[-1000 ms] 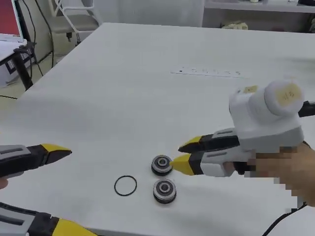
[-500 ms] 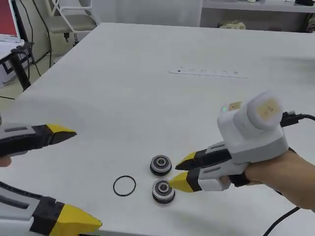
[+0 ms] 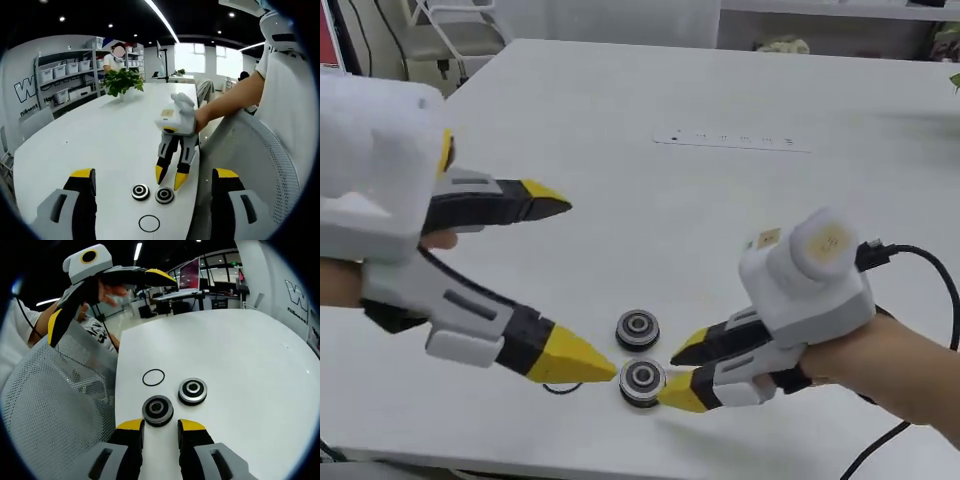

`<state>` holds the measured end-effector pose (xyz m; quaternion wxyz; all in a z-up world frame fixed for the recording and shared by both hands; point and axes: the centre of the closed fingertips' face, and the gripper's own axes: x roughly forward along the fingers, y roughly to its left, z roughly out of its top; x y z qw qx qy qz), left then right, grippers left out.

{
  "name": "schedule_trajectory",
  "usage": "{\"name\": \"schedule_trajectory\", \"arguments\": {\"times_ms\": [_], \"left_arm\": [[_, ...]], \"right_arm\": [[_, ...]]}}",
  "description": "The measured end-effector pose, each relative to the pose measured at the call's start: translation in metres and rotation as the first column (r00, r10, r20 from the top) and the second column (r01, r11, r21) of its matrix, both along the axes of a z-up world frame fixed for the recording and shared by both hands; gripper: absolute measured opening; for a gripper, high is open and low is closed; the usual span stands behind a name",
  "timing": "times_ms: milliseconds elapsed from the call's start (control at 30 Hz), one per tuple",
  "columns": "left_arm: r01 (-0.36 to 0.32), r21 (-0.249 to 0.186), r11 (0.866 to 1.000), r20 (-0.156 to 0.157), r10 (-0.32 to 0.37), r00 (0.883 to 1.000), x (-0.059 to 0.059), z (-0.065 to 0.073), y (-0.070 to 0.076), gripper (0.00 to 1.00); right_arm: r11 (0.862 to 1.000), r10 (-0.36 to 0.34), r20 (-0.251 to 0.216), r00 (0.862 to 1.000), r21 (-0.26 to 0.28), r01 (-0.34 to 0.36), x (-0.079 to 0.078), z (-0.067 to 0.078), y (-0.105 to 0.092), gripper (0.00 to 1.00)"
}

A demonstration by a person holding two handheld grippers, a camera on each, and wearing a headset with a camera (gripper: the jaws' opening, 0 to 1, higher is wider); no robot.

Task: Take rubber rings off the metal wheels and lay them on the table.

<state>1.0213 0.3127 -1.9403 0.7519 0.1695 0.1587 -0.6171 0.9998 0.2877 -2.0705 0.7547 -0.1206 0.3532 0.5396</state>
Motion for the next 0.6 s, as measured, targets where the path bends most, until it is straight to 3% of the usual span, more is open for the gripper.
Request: {"name": "schedule_trajectory", "arguments": {"times_ms": [33,100,167,233,367,467,533,600], "left_arm": [[0.007,-0.022,1.0,-0.009,-0.007,1.0,0.001,-0.003,-0.008,0.92],[0.027,-0.026,0.999,-0.023,-0.027,0.999,0.001,-0.012,-0.016,0.9],[0.044,0.028,0.999,-0.028,-0.043,0.999,0.002,-0.03,-0.02,0.87],[0.058,0.08,0.995,-0.012,-0.058,0.998,0.002,-0.046,-0.021,0.86],[0.057,0.085,0.995,-0.018,-0.056,0.998,0.002,-0.065,-0.025,0.81],[0.013,0.061,0.998,-0.021,-0.011,1.0,0.004,-0.078,-0.026,0.75],[0.041,0.107,0.993,-0.025,-0.039,0.999,-0.002,-0.087,-0.024,0.73],[0.049,0.095,0.994,-0.008,-0.048,0.999,-0.003,-0.089,-0.024,0.7]], "right_arm": [[1.0,0.006,0.008,1.0,0.004,-0.006,0.0,0.0,0.001,0.24],[1.0,0.015,0.016,1.0,0.014,-0.016,0.0,0.0,0.003,0.24],[0.999,0.03,0.031,0.999,0.01,-0.03,-0.001,0.0,0.004,0.24],[0.999,0.038,0.038,0.999,0.002,-0.038,-0.001,-0.002,0.004,0.24],[0.999,0.038,0.039,0.999,-0.017,-0.037,0.0,-0.007,0.002,0.23],[0.999,0.042,0.045,0.998,-0.011,-0.042,0.0,-0.006,0.003,0.22],[0.999,0.051,0.052,0.997,-0.017,-0.05,0.0,-0.006,0.004,0.22],[0.998,0.063,0.056,0.996,-0.018,-0.062,-0.001,-0.006,0.005,0.21]]}}
